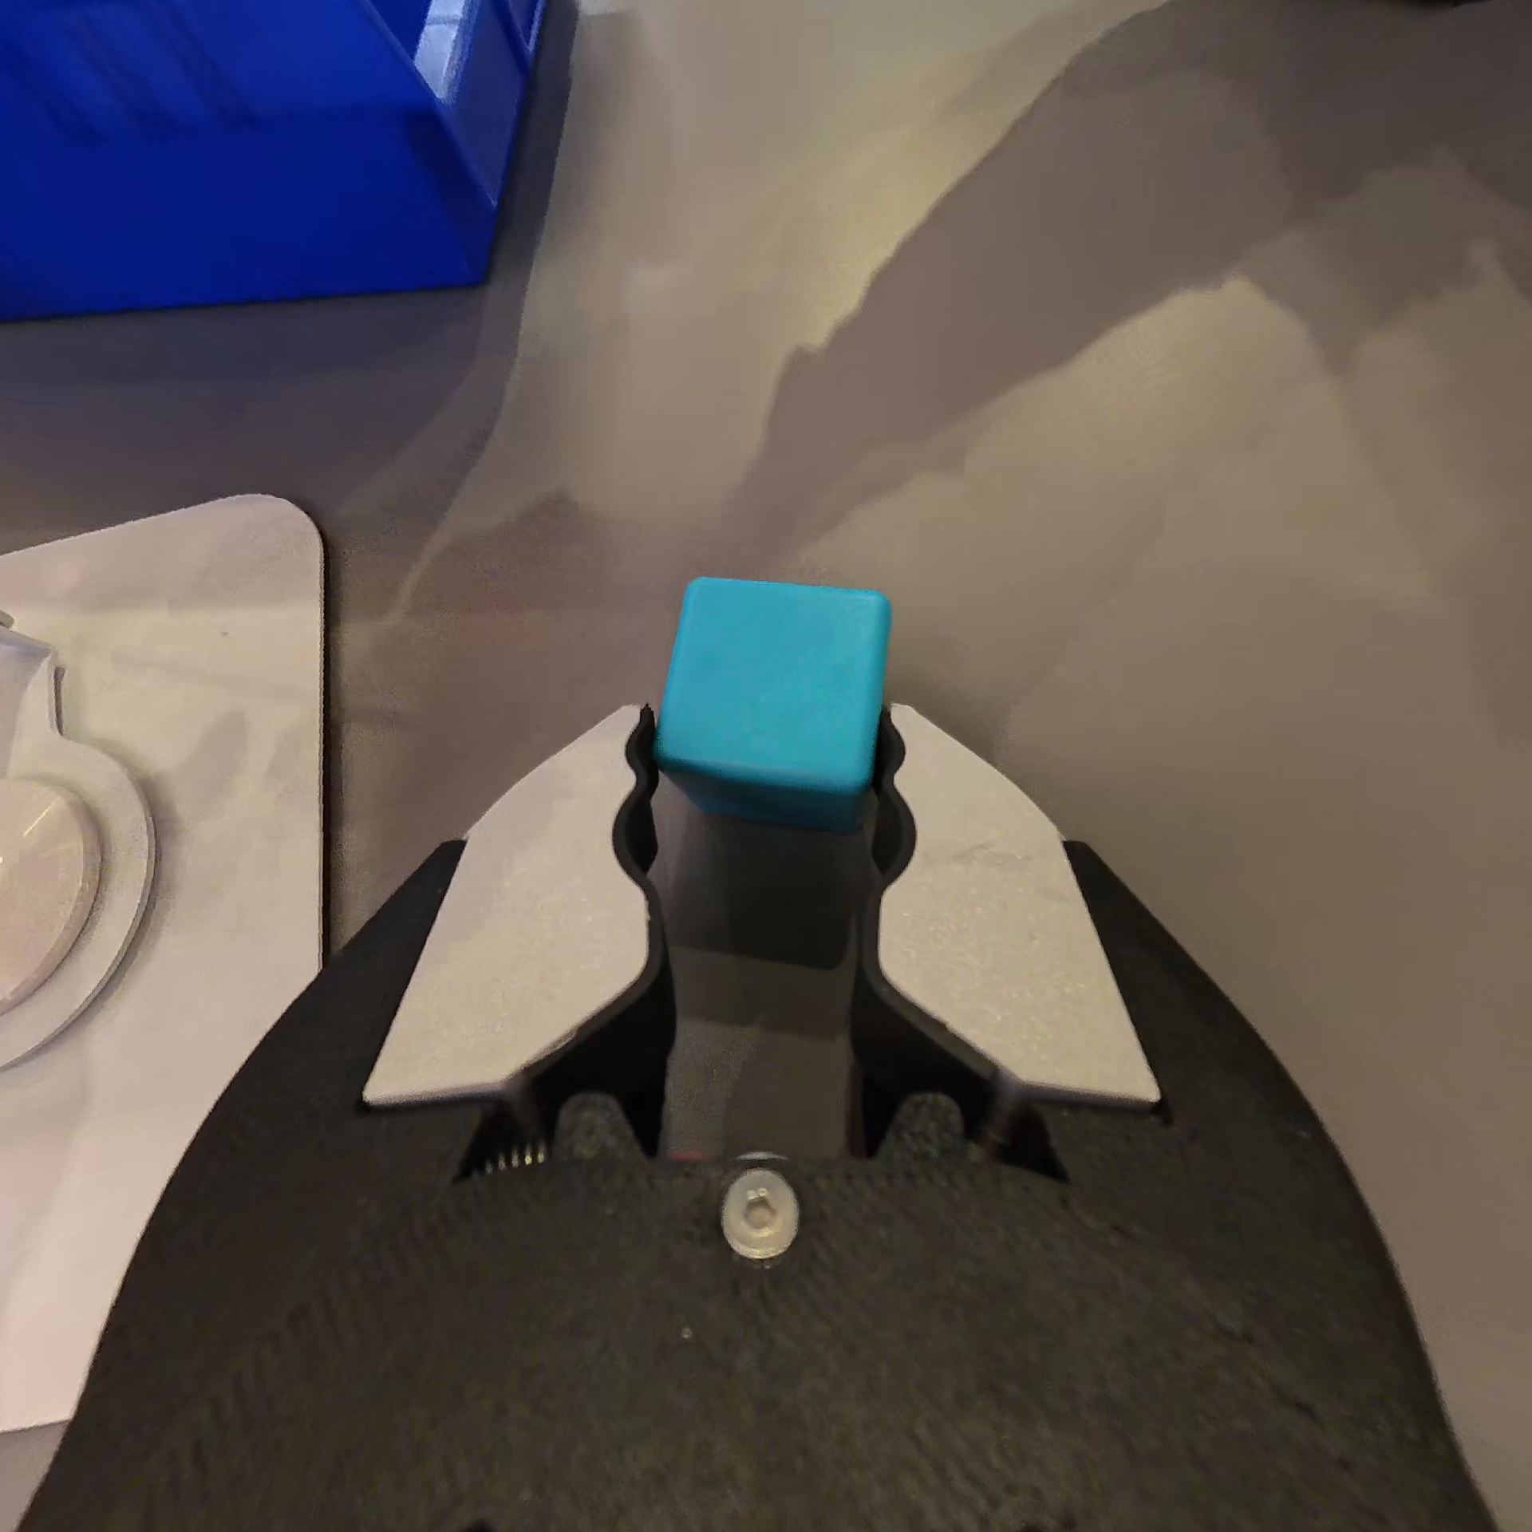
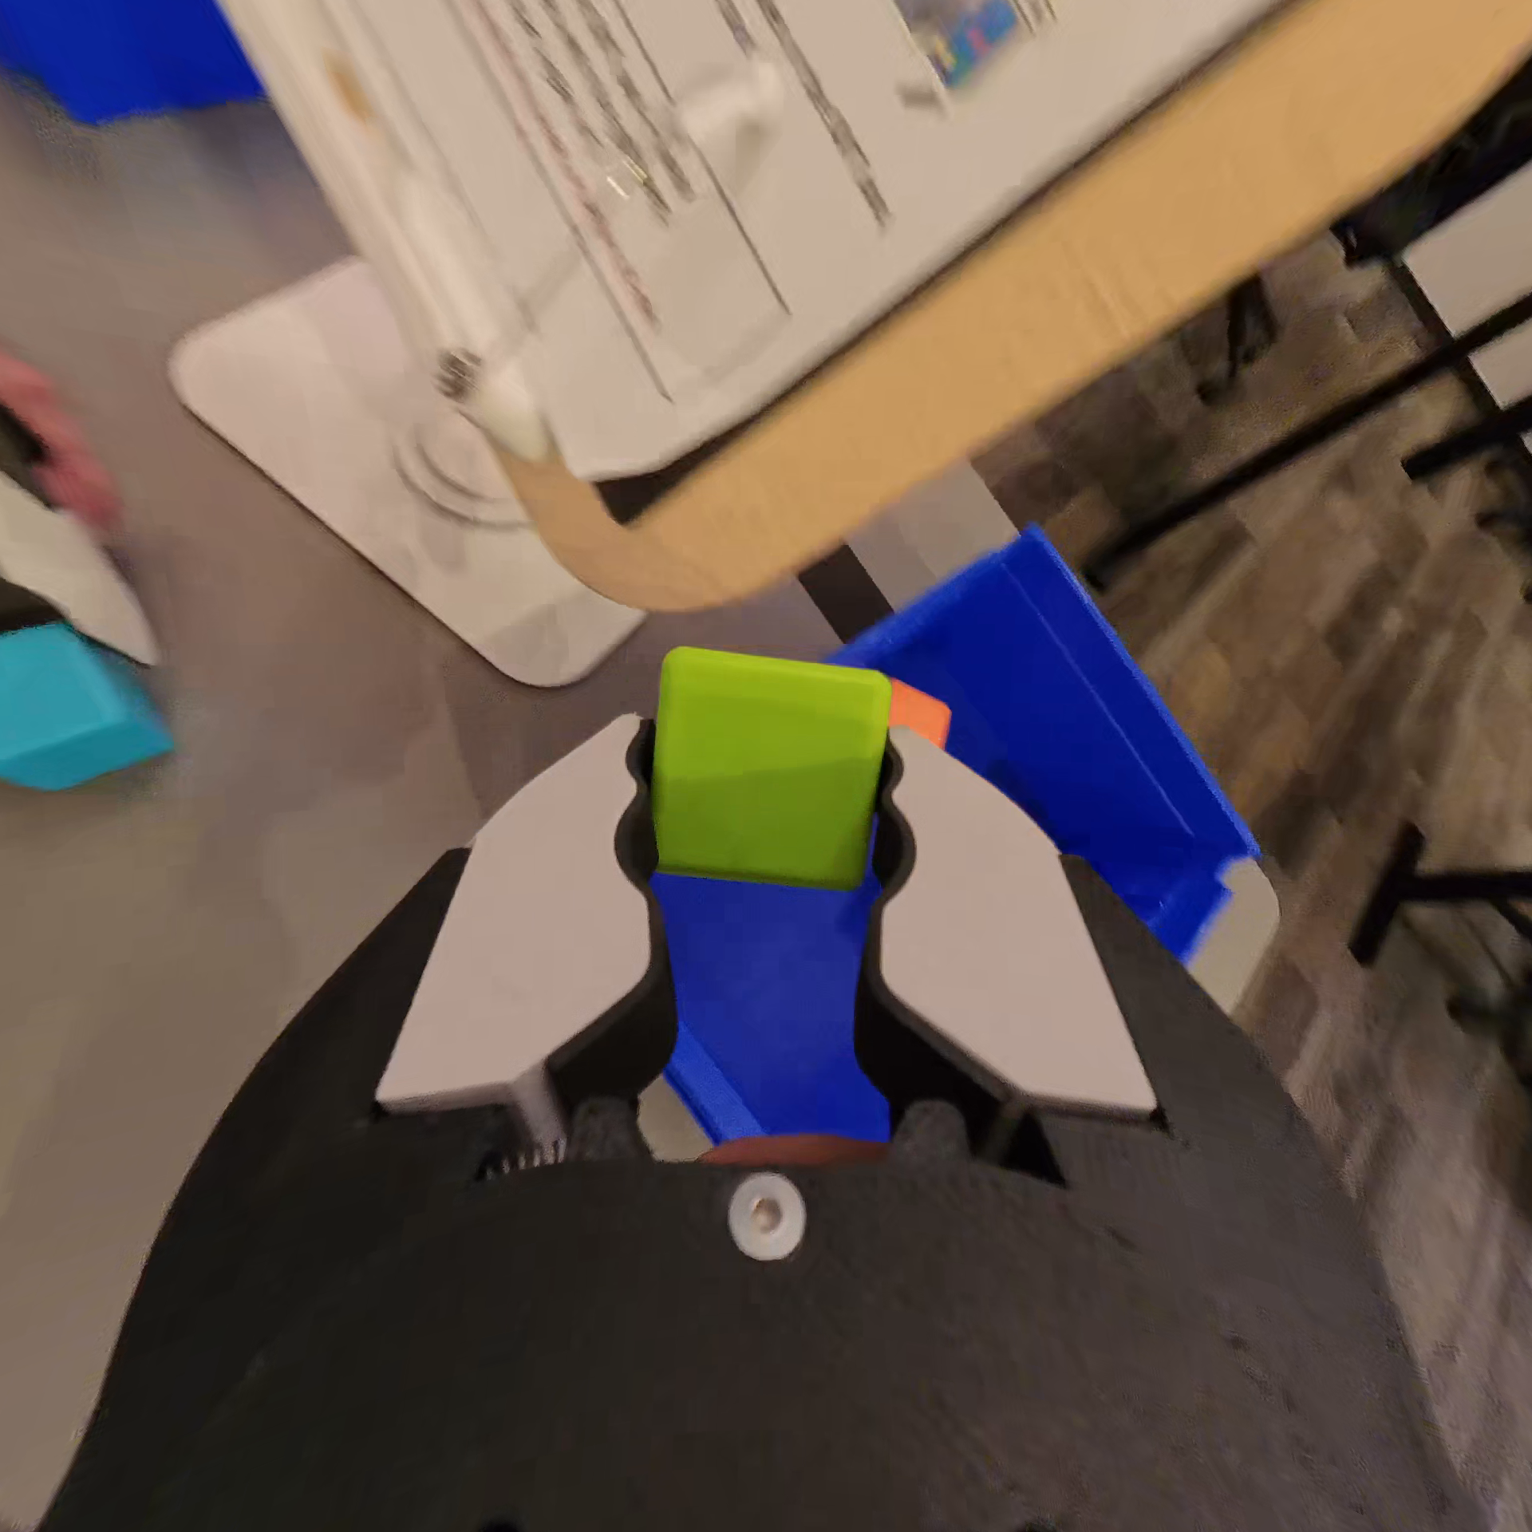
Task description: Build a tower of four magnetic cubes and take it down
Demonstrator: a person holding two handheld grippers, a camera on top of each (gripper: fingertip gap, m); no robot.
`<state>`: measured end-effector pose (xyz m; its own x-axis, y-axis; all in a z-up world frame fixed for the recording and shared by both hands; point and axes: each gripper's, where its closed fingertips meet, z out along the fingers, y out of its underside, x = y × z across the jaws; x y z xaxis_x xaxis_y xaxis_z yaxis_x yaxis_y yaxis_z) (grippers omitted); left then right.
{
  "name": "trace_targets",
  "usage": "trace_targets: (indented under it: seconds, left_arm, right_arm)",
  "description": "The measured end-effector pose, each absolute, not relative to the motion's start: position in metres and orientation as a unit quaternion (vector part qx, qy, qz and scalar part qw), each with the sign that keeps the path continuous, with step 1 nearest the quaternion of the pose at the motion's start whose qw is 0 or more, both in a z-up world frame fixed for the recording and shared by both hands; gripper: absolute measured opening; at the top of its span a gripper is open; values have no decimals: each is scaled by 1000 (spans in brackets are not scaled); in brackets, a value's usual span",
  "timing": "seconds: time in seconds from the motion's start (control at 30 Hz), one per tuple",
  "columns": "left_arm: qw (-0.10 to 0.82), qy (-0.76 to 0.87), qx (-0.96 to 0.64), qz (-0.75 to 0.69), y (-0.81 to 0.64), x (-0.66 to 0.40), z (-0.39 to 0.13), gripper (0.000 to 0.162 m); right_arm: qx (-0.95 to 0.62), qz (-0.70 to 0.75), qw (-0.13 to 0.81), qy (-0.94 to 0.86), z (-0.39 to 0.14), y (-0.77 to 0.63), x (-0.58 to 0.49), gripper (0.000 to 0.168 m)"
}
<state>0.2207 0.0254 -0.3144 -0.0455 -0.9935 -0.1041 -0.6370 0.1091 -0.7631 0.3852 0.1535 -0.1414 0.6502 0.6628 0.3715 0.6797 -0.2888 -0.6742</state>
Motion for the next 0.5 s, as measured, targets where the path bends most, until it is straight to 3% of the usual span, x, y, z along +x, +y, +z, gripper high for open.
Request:
trace_targets:
  seconds: [0.5]
  left_arm:
    - [327, 670, -608, -273, 25, 221, -314, 50]
  right_arm:
    - [-875, -1, 245, -418, -263, 178, 418, 51]
